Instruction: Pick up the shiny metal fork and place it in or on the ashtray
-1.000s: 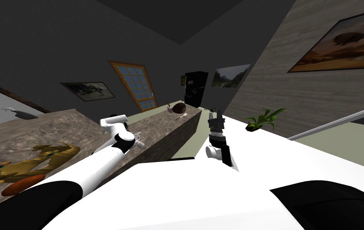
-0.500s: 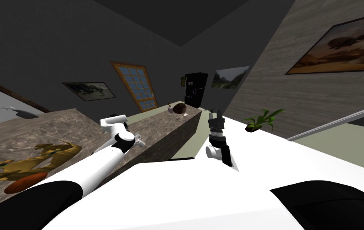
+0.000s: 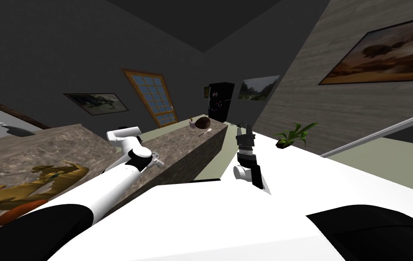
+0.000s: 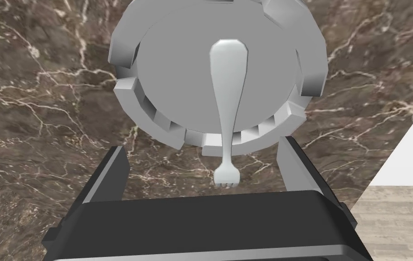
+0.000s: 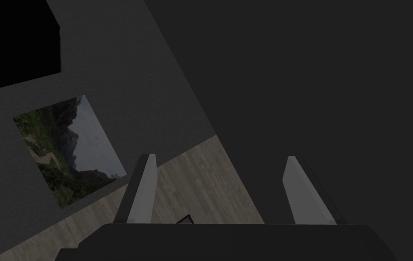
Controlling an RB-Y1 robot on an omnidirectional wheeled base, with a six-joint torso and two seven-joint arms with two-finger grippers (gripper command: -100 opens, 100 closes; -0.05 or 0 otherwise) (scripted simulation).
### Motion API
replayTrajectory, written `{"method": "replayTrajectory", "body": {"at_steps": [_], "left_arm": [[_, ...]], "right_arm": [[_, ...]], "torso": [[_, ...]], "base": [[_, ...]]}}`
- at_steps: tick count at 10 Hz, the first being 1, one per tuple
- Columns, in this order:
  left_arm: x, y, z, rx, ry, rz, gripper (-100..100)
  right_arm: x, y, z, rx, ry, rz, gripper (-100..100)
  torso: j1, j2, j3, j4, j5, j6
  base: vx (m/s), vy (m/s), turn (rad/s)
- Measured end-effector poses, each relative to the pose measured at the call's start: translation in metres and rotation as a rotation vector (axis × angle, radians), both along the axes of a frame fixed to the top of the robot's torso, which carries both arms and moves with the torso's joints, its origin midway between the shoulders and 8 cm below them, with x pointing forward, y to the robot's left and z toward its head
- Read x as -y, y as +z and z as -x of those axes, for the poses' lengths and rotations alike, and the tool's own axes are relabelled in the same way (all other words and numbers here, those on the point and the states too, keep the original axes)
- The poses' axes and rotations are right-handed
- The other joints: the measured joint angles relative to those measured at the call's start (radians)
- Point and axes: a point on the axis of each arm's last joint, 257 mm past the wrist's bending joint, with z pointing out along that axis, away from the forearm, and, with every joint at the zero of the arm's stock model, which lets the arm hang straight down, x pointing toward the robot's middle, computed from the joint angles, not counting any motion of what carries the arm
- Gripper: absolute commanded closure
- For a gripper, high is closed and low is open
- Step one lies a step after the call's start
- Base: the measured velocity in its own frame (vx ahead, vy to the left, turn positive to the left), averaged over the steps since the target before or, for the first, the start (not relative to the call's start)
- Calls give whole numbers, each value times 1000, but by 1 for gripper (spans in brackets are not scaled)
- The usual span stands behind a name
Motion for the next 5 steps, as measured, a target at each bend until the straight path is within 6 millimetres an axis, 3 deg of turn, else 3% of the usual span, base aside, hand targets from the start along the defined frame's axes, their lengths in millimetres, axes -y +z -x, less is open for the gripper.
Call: {"method": "replayTrajectory", "body": {"at_steps": [1, 2, 5], "left_arm": [[-1, 11, 2, 0, 5, 1, -100], [-1, 12, 3, -3, 5, 3, 0], [-1, 12, 3, -2, 5, 3, 0]], "right_arm": [[0, 0, 0, 0, 0, 0, 0], [0, 0, 0, 0, 0, 0, 0], [0, 0, 0, 0, 0, 0, 0]], "torso": [[0, 0, 0, 0, 0, 0], [1, 0, 0, 0, 0, 0], [1, -1, -1, 0, 0, 0]], "base": [[-7, 2, -11], [0, 0, 0], [0, 0, 0]]}}
